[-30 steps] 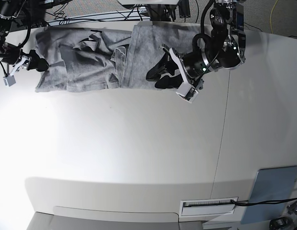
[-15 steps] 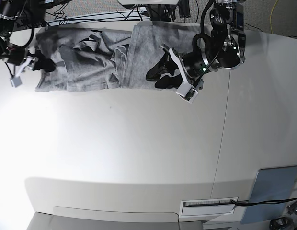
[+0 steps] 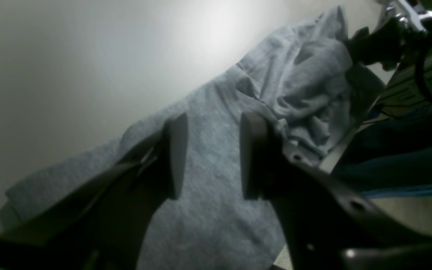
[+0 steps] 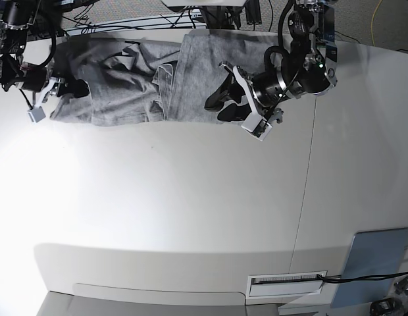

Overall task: Fold the T-shirt properly
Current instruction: 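Grasp the strip's end with the left gripper and fold it toward the right gripper, then grasp the other end with the right gripper and fold it over the stack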

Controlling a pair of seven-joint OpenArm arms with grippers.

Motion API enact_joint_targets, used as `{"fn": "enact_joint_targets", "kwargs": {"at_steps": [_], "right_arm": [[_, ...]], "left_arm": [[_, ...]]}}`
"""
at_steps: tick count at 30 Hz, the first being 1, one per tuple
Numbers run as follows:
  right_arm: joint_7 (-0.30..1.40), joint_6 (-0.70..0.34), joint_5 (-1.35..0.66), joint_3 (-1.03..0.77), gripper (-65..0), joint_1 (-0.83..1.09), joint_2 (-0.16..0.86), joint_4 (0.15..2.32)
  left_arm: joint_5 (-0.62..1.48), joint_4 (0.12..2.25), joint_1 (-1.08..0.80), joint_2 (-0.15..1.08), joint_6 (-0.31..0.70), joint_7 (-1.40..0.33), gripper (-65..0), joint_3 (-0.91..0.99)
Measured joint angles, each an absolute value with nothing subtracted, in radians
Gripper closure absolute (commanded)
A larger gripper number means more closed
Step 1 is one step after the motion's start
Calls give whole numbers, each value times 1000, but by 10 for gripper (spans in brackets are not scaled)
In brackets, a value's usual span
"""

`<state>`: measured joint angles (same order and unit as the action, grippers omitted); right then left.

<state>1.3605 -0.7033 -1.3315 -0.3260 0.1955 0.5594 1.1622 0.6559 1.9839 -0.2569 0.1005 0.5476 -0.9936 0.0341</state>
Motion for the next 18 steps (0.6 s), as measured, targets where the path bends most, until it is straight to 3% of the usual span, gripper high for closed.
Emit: {"fn": "enact_joint_targets", "kwargs": {"at_steps": [2, 3, 9, 13, 18], "right_arm": [[1370, -703, -1324, -323, -11, 200, 557, 1159], [1369, -704, -1325, -323, 0, 200, 556, 1159], [1286, -706, -1224, -359, 0, 202, 604, 1160], [1335, -693, -1169, -475, 0, 212, 681, 1155], [1416, -700, -1252, -592, 0, 216, 674, 1262]], "left_arm": [[656, 1984, -257, 101, 547, -994, -223, 34], [656, 1984, -257, 101, 548, -994, -223, 34], [596, 1984, -258, 101, 546, -993, -223, 35], [594, 1984, -257, 102, 528, -991, -223, 34], [587, 1966, -265, 100, 529, -973, -223, 35]]}}
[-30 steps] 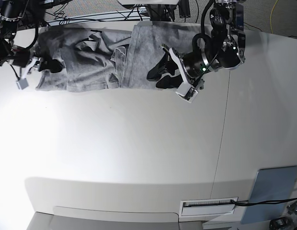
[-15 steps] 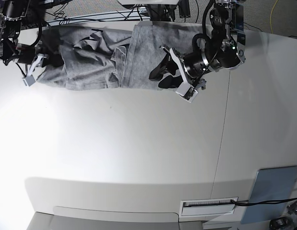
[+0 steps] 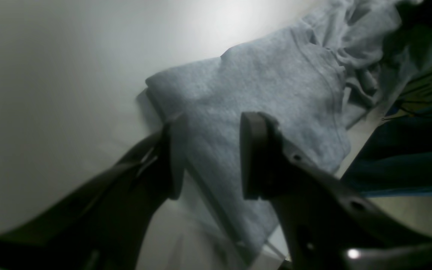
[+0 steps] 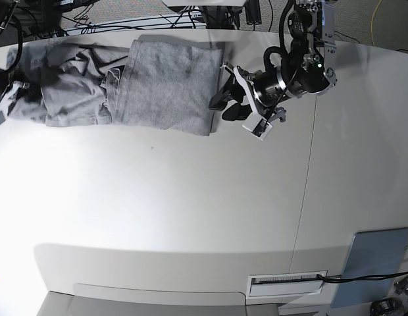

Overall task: Fold the T-shirt properly
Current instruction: 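Grasp the other end with the right gripper and fold it over the stack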

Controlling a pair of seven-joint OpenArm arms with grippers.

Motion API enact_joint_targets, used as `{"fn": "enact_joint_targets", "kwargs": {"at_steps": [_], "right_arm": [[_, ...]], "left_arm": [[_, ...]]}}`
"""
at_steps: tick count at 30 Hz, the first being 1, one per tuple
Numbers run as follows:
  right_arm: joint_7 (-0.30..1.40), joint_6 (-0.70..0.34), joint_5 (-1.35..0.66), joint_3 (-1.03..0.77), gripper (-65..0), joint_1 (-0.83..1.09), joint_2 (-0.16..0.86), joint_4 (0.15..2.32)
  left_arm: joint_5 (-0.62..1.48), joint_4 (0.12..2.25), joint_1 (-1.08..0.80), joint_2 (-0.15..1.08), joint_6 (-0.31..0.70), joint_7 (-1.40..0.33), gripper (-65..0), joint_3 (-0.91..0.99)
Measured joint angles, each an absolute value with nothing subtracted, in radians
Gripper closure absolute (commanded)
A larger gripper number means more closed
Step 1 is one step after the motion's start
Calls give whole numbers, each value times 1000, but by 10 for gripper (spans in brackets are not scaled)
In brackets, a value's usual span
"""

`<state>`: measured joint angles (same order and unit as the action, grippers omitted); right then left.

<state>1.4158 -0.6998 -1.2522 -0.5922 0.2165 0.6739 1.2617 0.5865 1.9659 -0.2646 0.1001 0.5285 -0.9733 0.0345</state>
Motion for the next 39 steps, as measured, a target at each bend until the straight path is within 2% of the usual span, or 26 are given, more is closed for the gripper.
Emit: {"fn": "enact_joint_targets", "kwargs": {"at_steps": [5, 10, 15, 19, 24, 28, 39], "right_arm": [[1407, -643, -1272, -608, 0, 255, 642, 1530], [1422, -565, -1202, -605, 0, 306, 493, 1850], [1416, -532, -1093, -606, 0, 363, 363, 2170], [1407, -510, -1021, -607, 0, 403, 253, 2343], [1394, -505, -990, -519, 0, 408, 179, 2341], [1317, -490, -873, -326, 0, 407, 159, 2341], [1146, -353, -448, 178, 0, 407, 155, 2339]], "left_arm": [[550, 1915, -299, 100, 528, -923, -223, 35], [504, 1889, -302, 100, 528, -917, -223, 35], [474, 1878, -305, 100, 528, -918, -223, 35], [453, 1878, -305, 100, 528, -918, -223, 34], [453, 1878, -304, 100, 528, -918, -223, 35], [453, 1878, -304, 100, 528, -918, -223, 34], [453, 1878, -304, 101, 528, -919, -223, 34]]}}
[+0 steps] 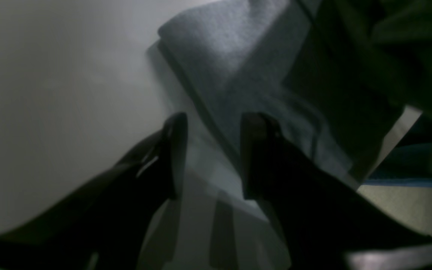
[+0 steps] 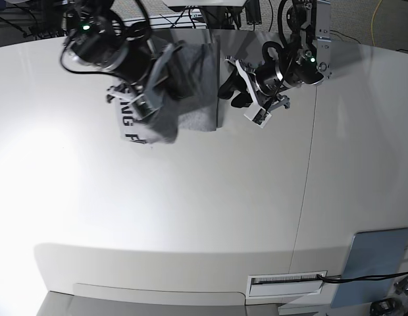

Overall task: Fold the T-shirt properly
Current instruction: 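Grasp the other end with the right gripper and fold it over the stack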

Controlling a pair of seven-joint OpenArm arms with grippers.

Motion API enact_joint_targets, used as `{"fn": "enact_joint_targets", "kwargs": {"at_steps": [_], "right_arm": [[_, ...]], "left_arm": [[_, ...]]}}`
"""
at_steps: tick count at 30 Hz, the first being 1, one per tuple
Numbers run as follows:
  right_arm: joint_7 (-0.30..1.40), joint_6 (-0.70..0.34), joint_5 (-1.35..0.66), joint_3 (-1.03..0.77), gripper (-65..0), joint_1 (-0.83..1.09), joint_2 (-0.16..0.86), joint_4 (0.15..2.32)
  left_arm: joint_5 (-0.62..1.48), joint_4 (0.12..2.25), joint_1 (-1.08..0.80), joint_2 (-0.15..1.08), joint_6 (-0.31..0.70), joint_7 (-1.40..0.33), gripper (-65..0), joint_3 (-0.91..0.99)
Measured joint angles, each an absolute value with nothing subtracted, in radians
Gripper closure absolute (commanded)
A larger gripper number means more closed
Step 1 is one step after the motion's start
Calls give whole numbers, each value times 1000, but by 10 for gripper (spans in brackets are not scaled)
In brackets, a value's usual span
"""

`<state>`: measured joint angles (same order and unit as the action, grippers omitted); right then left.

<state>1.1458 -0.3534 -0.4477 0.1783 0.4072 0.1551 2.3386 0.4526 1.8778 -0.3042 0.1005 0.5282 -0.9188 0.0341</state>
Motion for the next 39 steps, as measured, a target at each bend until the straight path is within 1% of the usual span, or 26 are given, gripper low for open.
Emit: {"fn": "enact_joint_targets", "kwargs": {"at_steps": [3, 7, 14, 19, 20, 24, 25, 27, 30, 33, 36, 39], "right_arm": [[1102, -340, -393, 253, 0, 407, 130, 2320], [1061, -336, -382, 317, 0, 398, 100, 2265], [1054, -305, -379, 341, 0, 371, 94, 2186], [1046, -306, -378, 341, 0, 369, 94, 2164], [1046, -306, -378, 341, -33, 369, 94, 2161], [1013, -306, -379, 341, -242, 369, 94, 2160], [999, -306, -392, 340, -268, 369, 94, 2160], [973, -318, -442, 341, -275, 369, 94, 2160], [937, -383, -541, 341, -275, 369, 94, 2160], [941, -441, -614, 341, -275, 368, 94, 2160], [941, -442, -619, 340, -275, 368, 94, 2160], [941, -442, -591, 333, -274, 368, 94, 2160]], "left_arm": [[453, 1878, -304, 100, 528, -919, -223, 34], [453, 1878, -304, 101, 528, -928, -223, 35], [453, 1878, -304, 102, 528, -942, -223, 51], [492, 1881, -304, 102, 528, -942, -223, 95], [506, 1882, -304, 102, 528, -942, -223, 105], [530, 1884, -304, 102, 532, -942, -223, 147], [545, 1884, -304, 102, 534, -942, -223, 159], [568, 1884, -304, 102, 536, -942, -223, 176], [574, 1884, -304, 102, 537, -942, -223, 190], [574, 1884, -304, 102, 536, -942, -223, 202], [574, 1890, -304, 110, 537, -942, -223, 223], [580, 1925, -304, 148, 537, -942, -223, 259]]}}
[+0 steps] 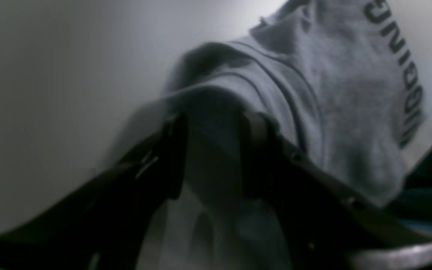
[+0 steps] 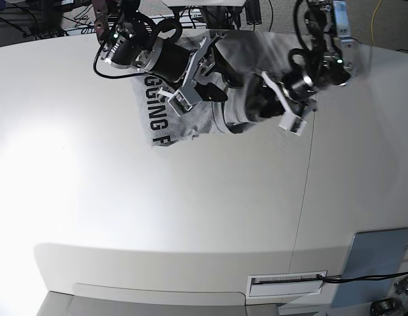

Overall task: Fold the T-shirt properly
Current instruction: 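Grasp the other end with the right gripper and fold it over the stack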

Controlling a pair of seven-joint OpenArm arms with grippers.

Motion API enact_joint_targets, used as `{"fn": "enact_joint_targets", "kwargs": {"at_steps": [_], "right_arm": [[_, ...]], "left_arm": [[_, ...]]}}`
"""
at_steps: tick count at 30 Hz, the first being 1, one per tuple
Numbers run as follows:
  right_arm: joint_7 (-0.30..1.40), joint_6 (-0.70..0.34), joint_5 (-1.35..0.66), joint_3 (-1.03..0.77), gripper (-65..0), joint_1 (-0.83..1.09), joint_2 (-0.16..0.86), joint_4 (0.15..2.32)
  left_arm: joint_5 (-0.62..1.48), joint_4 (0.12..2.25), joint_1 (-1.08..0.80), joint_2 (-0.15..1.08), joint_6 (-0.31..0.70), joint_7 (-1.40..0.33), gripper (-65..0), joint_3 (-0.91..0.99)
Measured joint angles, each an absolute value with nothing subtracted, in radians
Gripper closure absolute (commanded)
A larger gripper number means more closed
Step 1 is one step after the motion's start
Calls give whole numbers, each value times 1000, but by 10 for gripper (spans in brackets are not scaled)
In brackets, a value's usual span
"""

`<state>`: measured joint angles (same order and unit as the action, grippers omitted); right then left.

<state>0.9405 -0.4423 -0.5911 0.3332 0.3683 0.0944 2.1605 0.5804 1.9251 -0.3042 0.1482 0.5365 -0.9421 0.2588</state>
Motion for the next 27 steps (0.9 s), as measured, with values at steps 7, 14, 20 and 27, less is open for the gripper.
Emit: {"fn": "enact_joint_targets", "kwargs": {"at_steps": [7, 14, 20, 27], "right_arm": [[942, -414, -432, 208, -135, 335, 94, 2160], [907, -382, -235, 70, 0, 284, 102, 2137], [910, -385, -181, 67, 0, 216, 113, 1950], [904, -385, -132, 68, 0, 130, 113, 1832]], "left_arm": [[839, 1982, -316, 181, 577, -1015, -49, 322], [1079, 1983, -366, 178, 694, -1237, -30, 173], [1056, 1983, -368, 178, 697, -1351, -30, -2], [693, 1908, -368, 179, 693, -1209, -30, -112]]}}
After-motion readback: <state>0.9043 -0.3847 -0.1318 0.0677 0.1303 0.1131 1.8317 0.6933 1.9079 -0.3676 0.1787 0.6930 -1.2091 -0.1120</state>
